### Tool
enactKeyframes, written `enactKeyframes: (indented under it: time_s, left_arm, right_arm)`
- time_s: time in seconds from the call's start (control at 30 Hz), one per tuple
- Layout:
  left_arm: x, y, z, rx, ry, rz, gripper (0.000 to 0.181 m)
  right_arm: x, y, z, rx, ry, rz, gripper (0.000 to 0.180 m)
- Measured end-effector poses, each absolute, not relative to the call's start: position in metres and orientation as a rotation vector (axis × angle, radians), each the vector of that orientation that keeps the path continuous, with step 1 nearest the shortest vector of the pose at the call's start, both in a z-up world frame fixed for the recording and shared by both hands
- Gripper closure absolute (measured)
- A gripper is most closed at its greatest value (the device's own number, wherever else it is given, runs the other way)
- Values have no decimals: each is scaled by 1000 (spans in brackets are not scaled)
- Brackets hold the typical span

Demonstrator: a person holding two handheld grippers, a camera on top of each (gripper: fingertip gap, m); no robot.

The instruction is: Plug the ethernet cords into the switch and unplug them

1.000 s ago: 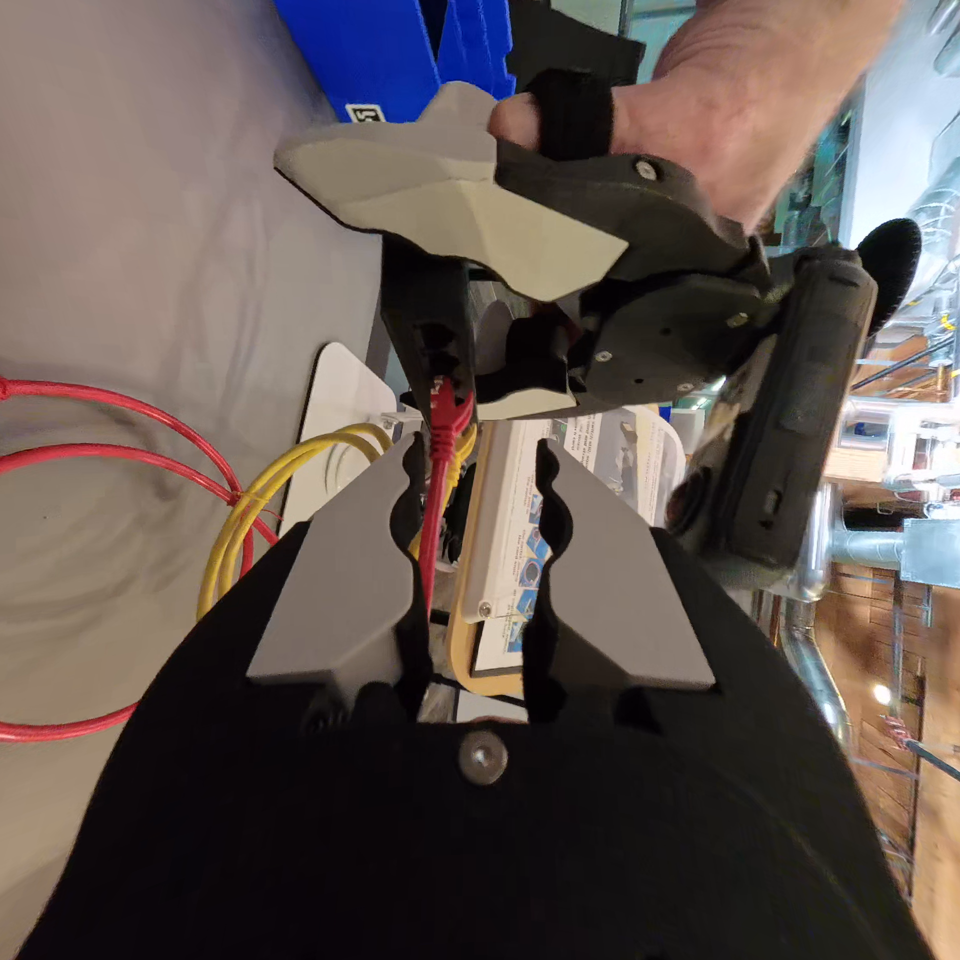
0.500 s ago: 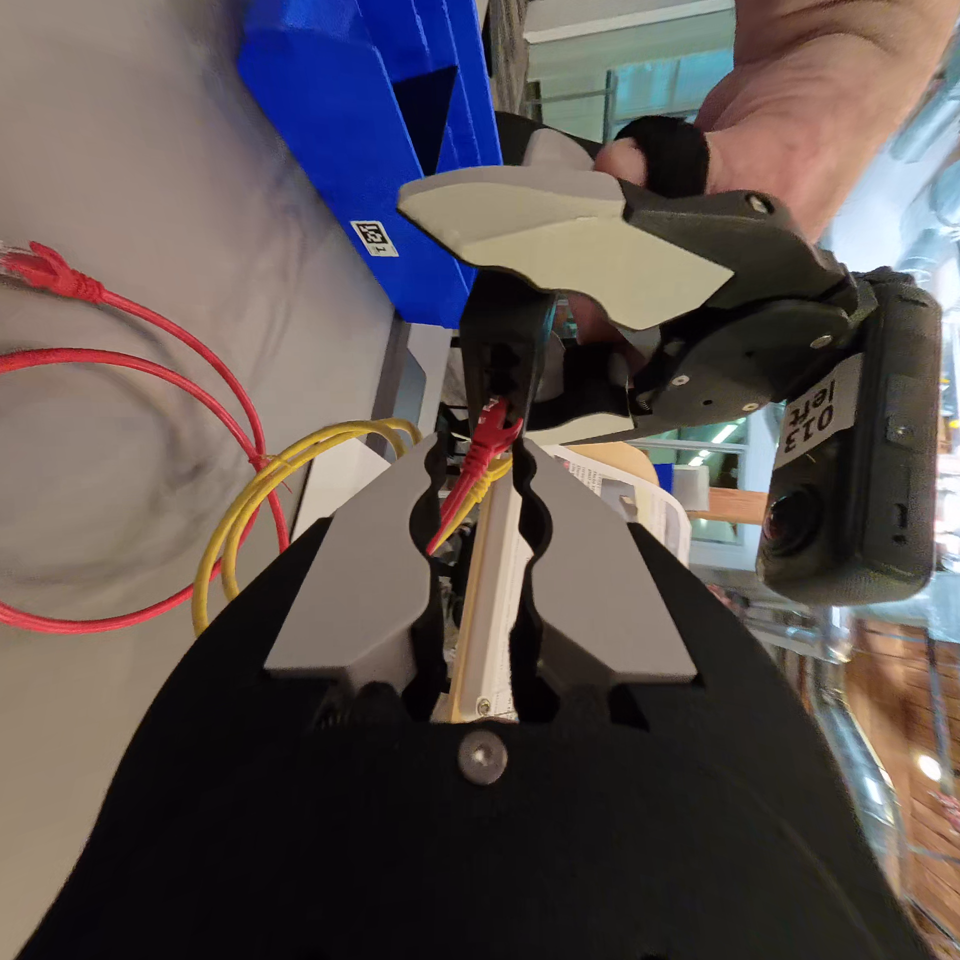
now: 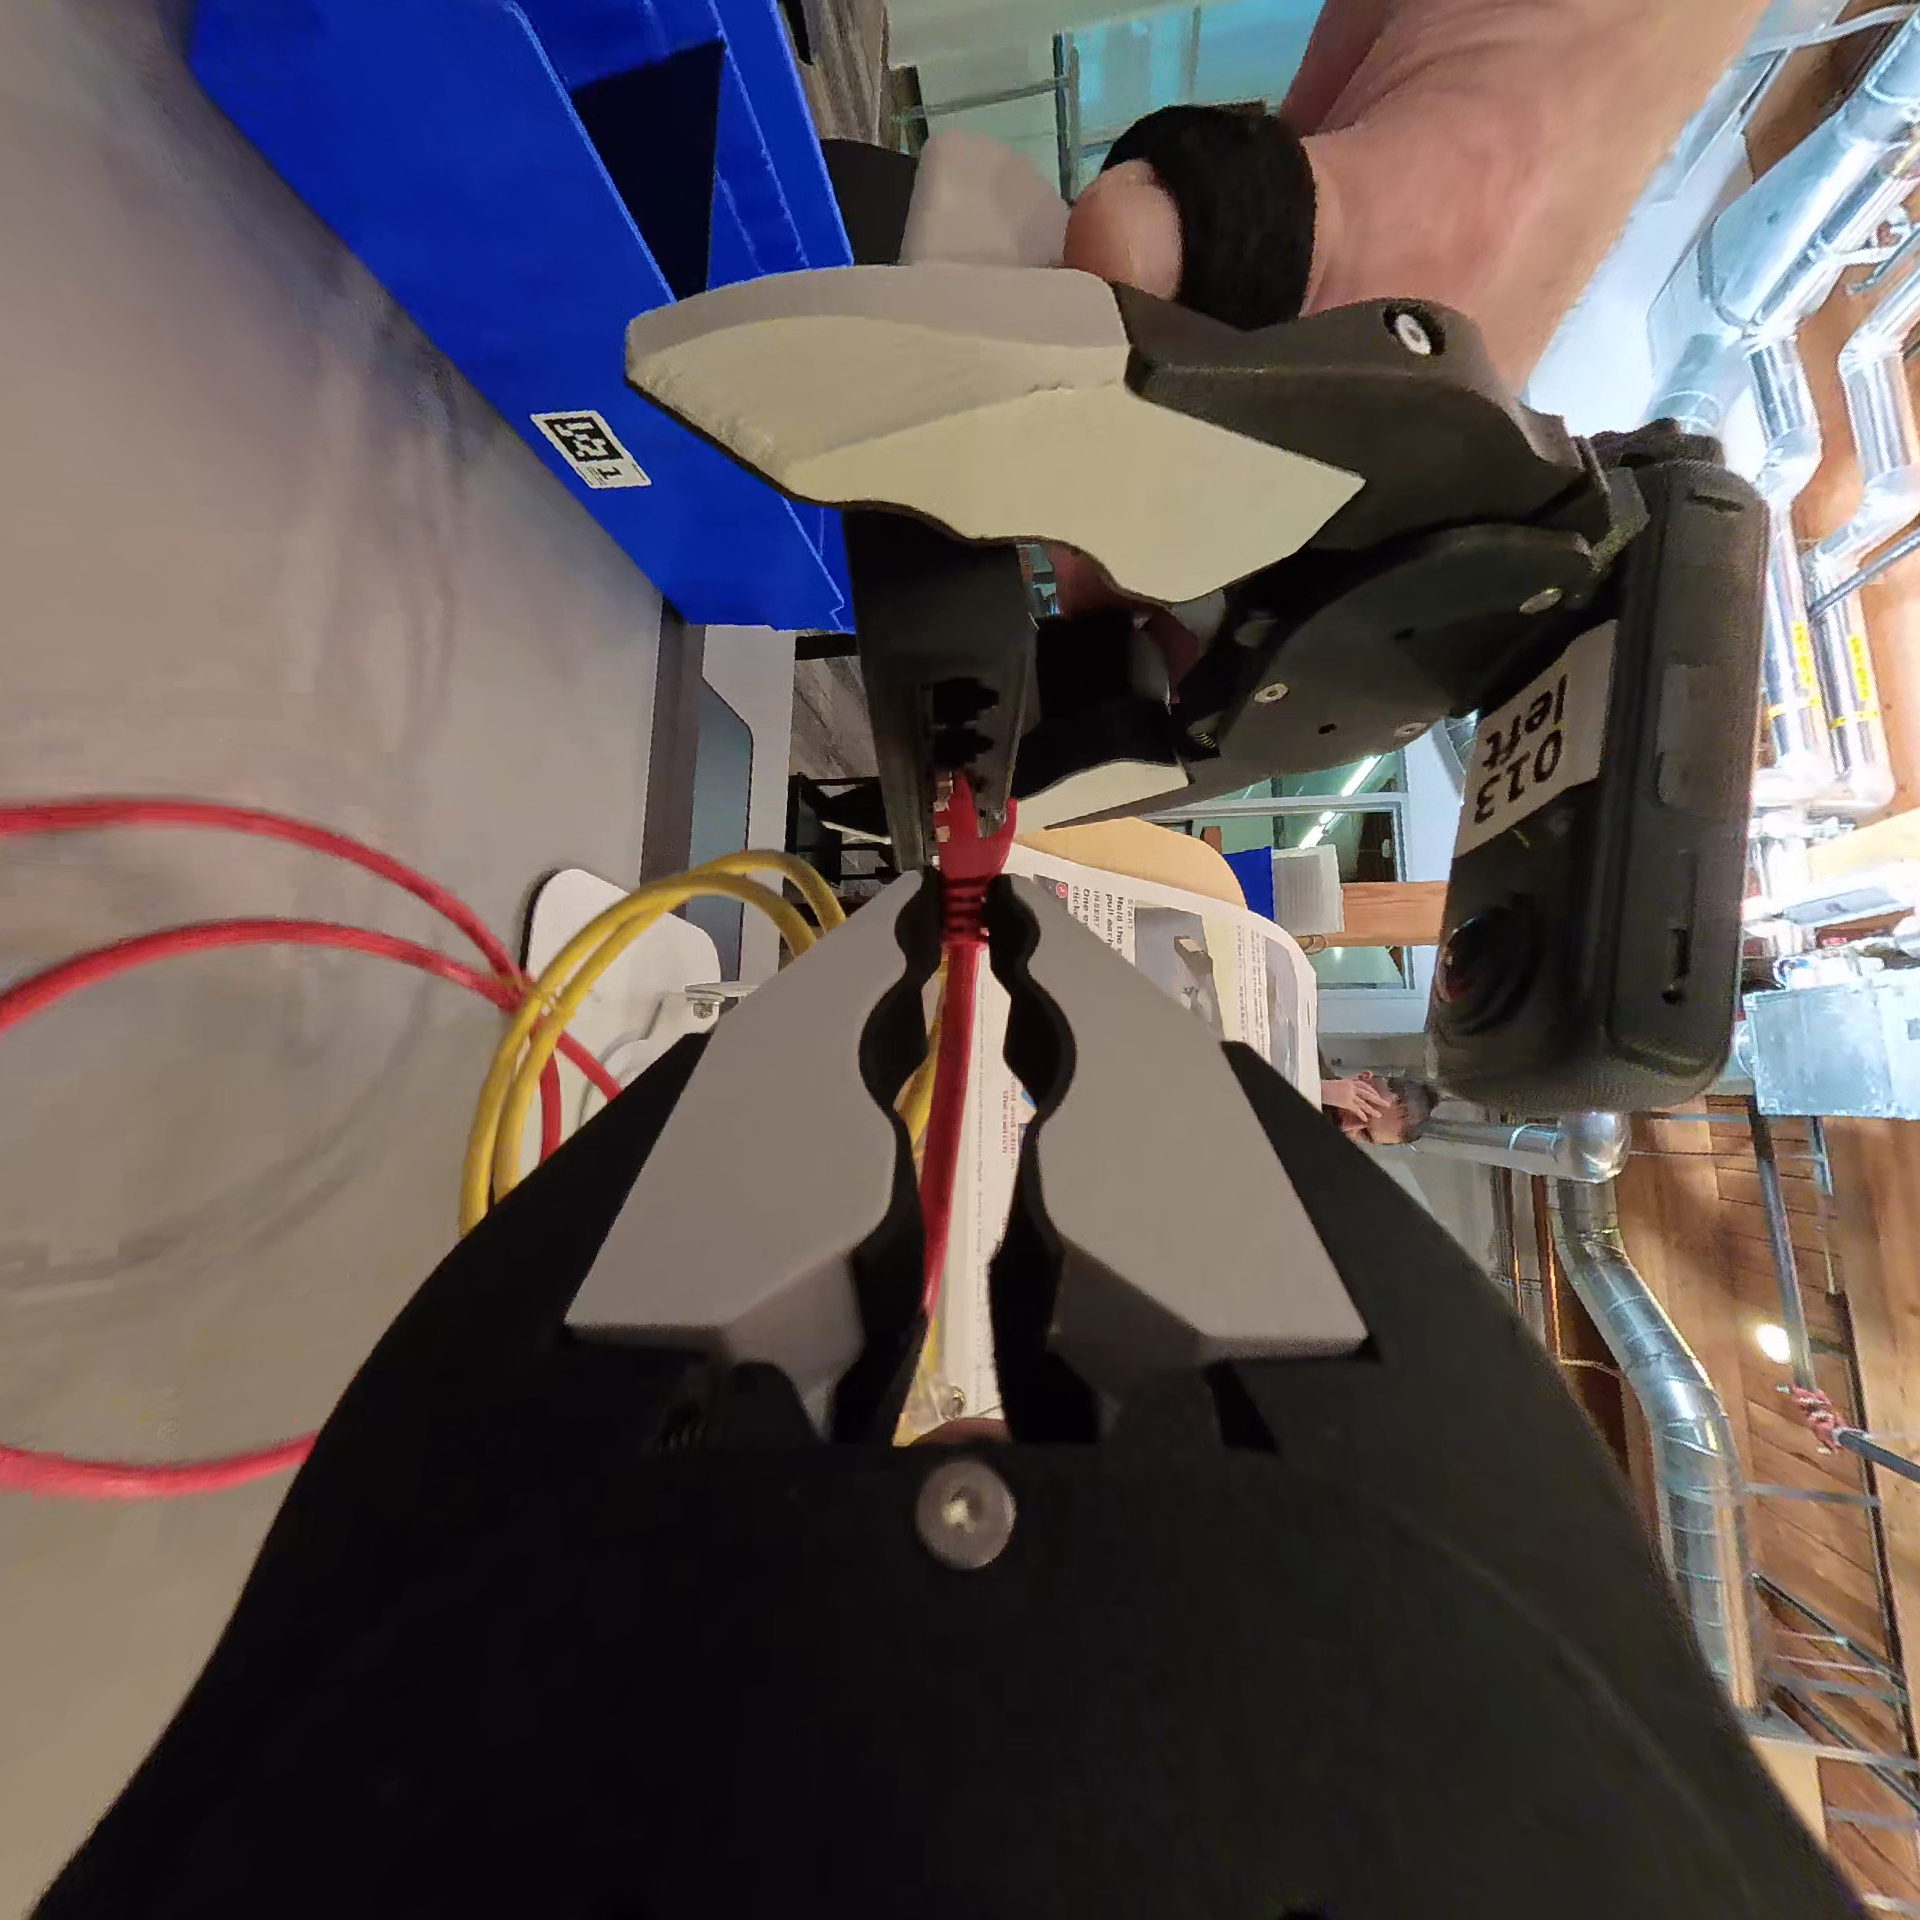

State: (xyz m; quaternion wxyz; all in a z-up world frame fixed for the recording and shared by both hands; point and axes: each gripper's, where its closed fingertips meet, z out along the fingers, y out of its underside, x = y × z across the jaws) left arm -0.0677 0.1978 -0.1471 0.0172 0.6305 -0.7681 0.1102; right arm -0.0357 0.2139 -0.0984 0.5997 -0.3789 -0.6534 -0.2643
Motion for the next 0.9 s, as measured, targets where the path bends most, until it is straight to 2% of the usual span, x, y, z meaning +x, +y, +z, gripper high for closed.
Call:
enactKeyframes:
  time_s: [0.07, 0.27, 0.37, 0.47, 0.9]
  left_arm:
    - [-69, 196, -147, 1951, -2366, 340, 57]
    - [-64, 202, -140, 1994, -2393, 293, 34]
    - [-65, 201, -144, 1961, -2403, 220, 34]
    - [-65, 199, -147, 1923, -2394, 182, 48]
    - [-65, 209, -137, 1885, -2430, 111, 53]
  right_arm:
    - [-37, 214, -99, -887, -1506, -608, 174]
    - [-37, 216, -98, -895, -1487, -617, 174]
    - [-39, 217, -96, -889, -1482, -620, 174]
    - [-41, 217, -94, -878, -1486, -630, 174]
    - [-39, 223, -86, -861, -1445, -618, 172]
